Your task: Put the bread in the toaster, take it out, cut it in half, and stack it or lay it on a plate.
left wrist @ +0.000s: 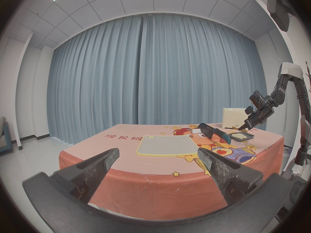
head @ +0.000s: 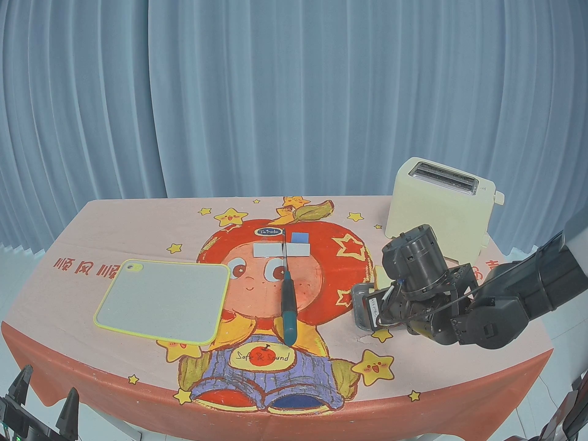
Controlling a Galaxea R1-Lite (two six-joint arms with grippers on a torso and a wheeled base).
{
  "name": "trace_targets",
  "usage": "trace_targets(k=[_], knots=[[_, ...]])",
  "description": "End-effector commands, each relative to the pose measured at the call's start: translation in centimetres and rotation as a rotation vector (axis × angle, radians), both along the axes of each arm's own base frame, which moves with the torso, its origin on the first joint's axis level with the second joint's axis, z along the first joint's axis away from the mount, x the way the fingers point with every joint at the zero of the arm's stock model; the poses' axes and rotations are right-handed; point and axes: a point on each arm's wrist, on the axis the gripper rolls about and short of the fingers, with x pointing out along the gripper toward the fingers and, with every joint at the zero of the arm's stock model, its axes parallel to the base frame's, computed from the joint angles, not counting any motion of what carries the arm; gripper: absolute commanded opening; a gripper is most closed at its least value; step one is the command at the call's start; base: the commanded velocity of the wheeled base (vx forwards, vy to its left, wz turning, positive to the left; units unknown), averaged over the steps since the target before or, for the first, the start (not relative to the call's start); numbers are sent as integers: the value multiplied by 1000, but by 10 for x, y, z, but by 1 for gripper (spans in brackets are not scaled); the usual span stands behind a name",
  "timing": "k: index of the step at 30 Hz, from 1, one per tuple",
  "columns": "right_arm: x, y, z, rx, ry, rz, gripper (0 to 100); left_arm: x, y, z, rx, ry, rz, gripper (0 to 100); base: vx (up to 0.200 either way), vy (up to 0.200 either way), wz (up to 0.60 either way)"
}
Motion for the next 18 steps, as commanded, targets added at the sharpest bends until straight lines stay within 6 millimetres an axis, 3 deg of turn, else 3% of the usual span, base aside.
trace_targets(k=[1, 18], knots=[[-1, 0, -2, -11, 8, 2, 0, 1, 0, -5, 0, 17, 1, 100, 0, 0, 0], [-6, 0, -20, -91, 40, 22, 0, 1, 0, -5, 0, 17, 0, 100, 0, 0, 0]])
